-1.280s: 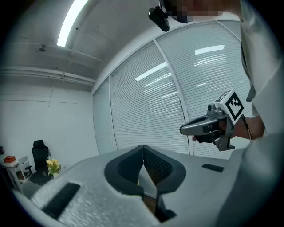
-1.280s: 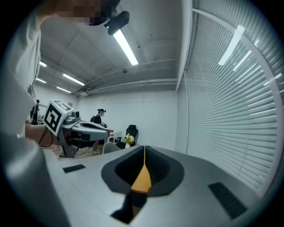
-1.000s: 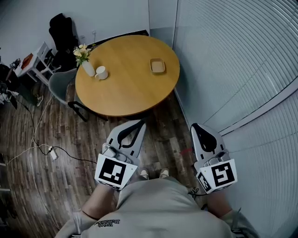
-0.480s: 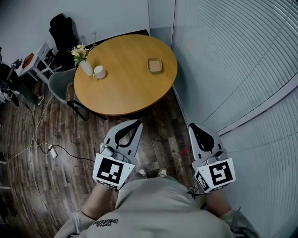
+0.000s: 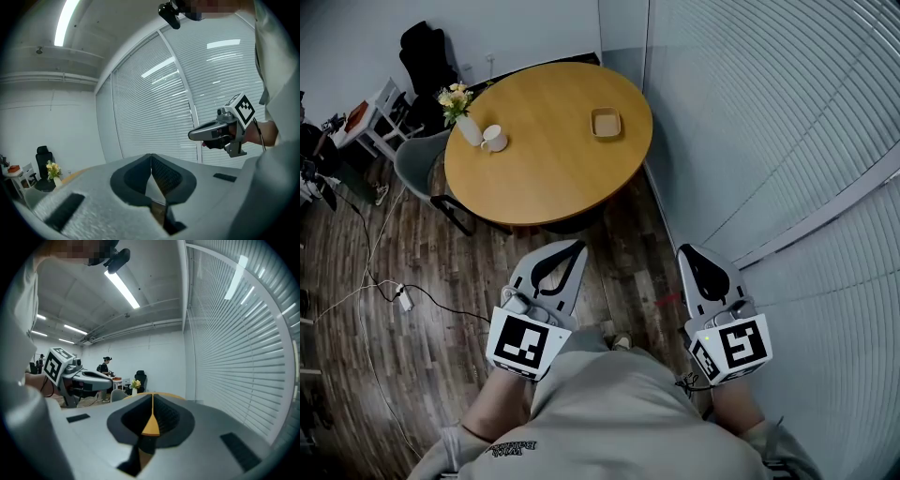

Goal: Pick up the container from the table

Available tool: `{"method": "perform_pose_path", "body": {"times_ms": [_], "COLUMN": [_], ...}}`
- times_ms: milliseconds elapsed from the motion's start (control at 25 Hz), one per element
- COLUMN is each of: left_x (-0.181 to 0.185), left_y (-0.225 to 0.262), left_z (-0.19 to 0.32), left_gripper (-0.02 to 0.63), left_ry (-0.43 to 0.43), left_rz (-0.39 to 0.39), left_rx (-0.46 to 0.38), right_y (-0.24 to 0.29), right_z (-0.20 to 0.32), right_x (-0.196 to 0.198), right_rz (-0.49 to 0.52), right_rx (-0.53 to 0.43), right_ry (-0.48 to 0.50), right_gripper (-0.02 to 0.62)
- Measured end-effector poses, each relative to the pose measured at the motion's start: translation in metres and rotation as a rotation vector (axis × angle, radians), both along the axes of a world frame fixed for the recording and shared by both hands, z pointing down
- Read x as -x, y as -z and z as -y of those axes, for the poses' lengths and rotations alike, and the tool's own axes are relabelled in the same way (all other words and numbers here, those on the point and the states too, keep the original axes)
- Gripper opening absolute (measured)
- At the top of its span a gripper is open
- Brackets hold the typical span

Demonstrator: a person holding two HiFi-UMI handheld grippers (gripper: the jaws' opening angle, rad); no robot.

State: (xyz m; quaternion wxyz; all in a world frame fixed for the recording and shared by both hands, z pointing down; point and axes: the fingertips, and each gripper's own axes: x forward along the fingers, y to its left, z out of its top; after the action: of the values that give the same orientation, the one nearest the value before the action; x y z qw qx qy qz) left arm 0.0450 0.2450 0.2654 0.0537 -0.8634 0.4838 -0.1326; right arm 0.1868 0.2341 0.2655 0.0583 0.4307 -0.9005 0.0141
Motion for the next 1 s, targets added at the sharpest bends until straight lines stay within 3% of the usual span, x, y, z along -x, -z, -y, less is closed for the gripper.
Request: {"method": "perform_pose_path", "body": {"times_ms": [240,520,1000], "left_x": [-0.012,-0.004,0.016], "left_y": [-0.002,-0.016,-0.023], "left_z": [0.000,0.005,0.048], "left_gripper": [0.021,0.021,0.021], "left_ry": [0.021,0.017,0.026], "left_rz": [-0.028,0.033,-0.017], "left_rx": [0.024,0.013,0.029], "right_y": [-0.006,-0.018,-0.024], "right_z": [0.002,0.008,0.041], "right_x": [-0.015,-0.021,0.004], "right_rz": [0.008,-0.007,-0.033], "right_rx": [0.002,0.018,0.008], "right_ry": [-0.007,-0.006,-0.004], "right_gripper": [0.031,0.031,0.031]}}
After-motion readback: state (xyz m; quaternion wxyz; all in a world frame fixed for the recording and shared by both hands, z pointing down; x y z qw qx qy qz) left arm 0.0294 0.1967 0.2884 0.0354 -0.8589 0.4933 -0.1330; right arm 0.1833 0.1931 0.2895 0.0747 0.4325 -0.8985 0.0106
